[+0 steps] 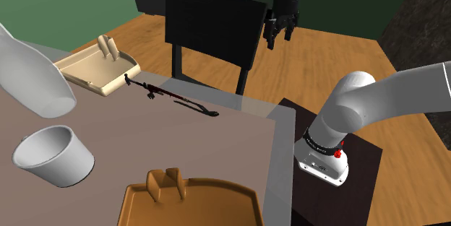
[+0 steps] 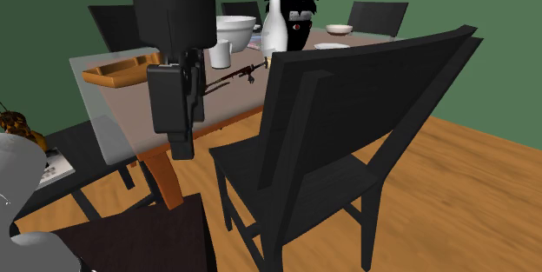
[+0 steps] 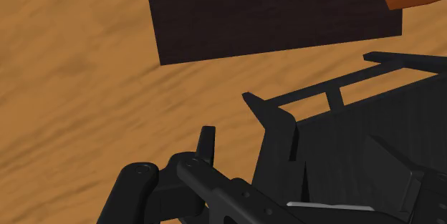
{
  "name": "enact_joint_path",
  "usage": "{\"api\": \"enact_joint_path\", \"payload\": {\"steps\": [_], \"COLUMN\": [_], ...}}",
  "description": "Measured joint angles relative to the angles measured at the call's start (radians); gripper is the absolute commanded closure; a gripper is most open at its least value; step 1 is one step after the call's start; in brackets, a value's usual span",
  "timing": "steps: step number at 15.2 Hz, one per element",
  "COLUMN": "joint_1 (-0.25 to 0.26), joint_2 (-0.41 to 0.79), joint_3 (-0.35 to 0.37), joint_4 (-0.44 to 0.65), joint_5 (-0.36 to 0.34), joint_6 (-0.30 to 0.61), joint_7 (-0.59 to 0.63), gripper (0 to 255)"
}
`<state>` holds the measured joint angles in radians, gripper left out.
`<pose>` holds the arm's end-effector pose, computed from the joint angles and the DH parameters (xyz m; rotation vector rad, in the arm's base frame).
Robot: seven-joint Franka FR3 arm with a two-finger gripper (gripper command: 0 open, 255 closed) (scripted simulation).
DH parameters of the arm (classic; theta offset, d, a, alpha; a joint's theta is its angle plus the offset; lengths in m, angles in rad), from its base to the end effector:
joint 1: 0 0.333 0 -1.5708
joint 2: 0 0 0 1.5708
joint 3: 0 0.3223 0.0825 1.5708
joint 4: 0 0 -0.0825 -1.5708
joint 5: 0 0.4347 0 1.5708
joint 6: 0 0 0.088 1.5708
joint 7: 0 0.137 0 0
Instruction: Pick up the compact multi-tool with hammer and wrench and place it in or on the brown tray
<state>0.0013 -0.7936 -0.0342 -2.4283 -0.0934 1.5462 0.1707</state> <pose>0.3423 -0.0255 0.5283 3.0497 -0.2913 -0.1278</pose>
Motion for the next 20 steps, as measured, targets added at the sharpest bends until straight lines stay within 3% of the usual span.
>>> {"api": "enact_joint_path", "payload": {"steps": [8, 14, 20], "joint_1": [0.059, 0.105, 0.129], "joint_2": [0.043, 0.135, 0.261], "joint_3": [0.121, 0.245, 0.368], "joint_4": [0.009, 0.051, 0.143], "joint_5": [0.081, 0.136, 0.149], "joint_6": [0.082, 0.184, 0.270], "joint_7": [0.116, 0.233, 0.351], "gripper": [0, 0, 0]}}
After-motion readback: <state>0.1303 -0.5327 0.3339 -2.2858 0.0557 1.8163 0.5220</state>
